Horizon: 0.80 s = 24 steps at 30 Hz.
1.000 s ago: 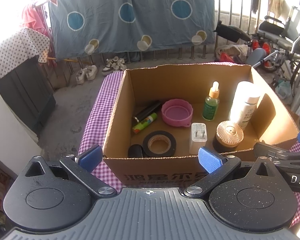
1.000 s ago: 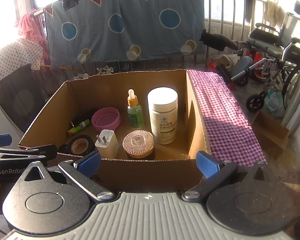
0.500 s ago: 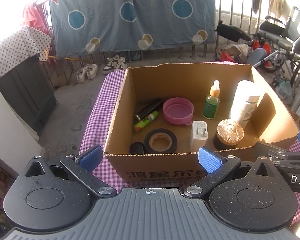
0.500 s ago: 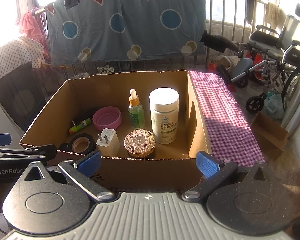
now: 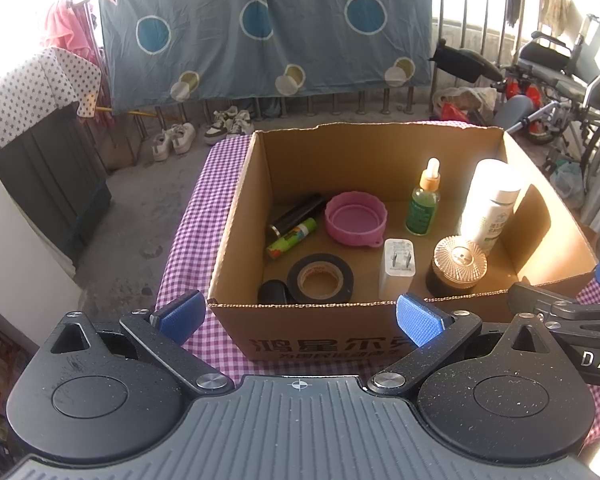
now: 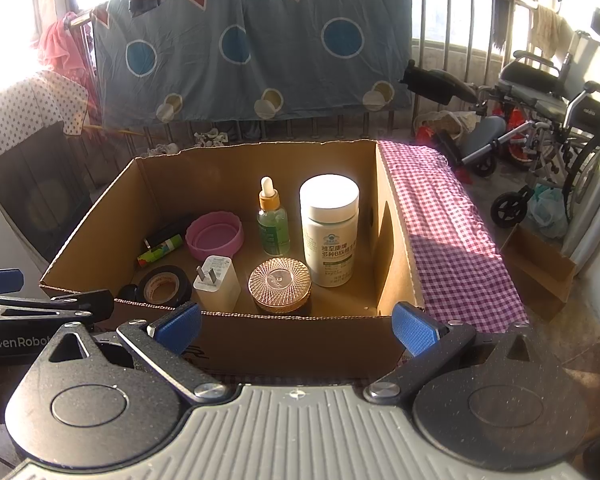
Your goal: Organize rigid objects
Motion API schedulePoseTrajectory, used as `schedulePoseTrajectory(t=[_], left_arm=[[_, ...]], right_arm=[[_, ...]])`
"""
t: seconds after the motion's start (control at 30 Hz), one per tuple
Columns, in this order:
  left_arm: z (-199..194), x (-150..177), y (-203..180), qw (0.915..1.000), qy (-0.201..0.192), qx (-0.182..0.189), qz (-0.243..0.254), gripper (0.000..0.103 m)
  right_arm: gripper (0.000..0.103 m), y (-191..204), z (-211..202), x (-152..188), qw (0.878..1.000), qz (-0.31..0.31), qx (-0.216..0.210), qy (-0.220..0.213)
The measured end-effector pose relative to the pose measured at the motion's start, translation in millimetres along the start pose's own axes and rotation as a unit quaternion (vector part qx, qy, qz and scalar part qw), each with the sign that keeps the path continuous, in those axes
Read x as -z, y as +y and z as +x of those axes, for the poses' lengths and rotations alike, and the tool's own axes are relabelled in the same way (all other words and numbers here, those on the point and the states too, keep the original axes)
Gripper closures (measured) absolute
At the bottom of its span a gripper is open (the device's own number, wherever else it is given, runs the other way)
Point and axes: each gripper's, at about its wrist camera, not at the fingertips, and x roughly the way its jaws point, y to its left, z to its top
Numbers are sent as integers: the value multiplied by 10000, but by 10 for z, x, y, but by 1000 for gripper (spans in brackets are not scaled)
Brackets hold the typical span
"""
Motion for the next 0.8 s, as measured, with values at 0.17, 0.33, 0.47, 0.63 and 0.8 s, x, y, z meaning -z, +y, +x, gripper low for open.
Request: schedulePoseTrajectory(t=[0.17,0.33,0.47,0.63,0.8], left_arm=[[3,22,-30,10000,7,-21,-2,1],[3,28,-40,10000,16,-20,-7,1],[3,25,-39,10000,18,-18,-7,1],[3,27,-47,10000,32,-15,-19,1],[1,31,-43,10000,36,-12,-20,1]], right_arm=[[0,2,-2,0,10000,2,-1,1],[0,3,-2,-3,10000,1,3,1],[0,-8,4,11,10000,6,0,12],[0,-28,19,26,10000,-11,7,24],[0,-26,18,23,10000,-15,7,30]])
